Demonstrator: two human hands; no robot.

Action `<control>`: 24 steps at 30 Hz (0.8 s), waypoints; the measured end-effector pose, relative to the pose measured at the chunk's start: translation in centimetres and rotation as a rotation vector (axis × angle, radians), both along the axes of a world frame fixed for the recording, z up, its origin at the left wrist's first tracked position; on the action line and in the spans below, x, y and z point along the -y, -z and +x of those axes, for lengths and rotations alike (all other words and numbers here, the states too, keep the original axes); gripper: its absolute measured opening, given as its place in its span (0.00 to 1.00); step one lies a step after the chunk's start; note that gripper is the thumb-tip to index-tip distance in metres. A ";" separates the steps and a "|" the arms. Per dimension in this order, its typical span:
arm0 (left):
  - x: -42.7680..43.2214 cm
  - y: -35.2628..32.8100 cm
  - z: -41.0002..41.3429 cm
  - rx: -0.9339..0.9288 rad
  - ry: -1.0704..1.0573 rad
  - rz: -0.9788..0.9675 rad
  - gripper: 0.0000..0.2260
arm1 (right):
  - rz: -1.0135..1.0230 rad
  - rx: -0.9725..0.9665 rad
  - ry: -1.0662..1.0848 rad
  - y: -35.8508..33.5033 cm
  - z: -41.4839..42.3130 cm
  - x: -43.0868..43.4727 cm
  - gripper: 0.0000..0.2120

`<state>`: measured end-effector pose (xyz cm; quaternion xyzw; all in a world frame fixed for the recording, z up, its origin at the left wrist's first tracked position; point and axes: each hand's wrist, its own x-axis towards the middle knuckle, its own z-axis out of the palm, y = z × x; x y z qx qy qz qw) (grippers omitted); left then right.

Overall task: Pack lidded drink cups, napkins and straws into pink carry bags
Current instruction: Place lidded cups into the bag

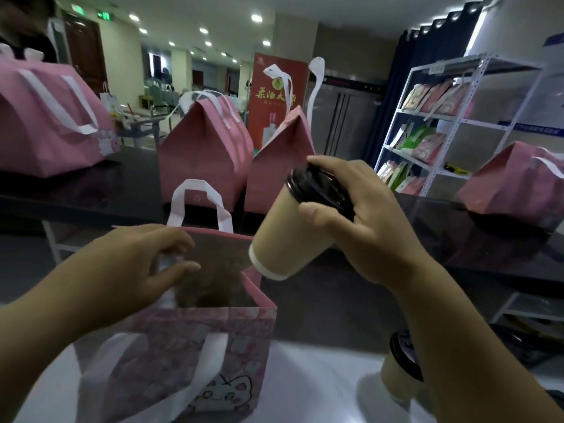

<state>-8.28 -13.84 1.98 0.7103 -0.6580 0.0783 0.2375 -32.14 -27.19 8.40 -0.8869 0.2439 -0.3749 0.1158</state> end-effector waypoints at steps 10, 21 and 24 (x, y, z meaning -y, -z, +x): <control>-1.3 1.2 7.6 -0.036 -0.017 0.195 0.13 | -0.083 -0.451 -0.152 3.1 11.3 -1.1 0.34; -2.6 2.2 11.6 0.015 0.143 0.413 0.22 | -0.180 -0.951 -0.357 6.2 14.4 -0.1 0.36; -3.1 2.6 11.5 0.056 0.194 0.449 0.26 | -0.133 -1.018 -0.376 6.4 14.9 -0.2 0.38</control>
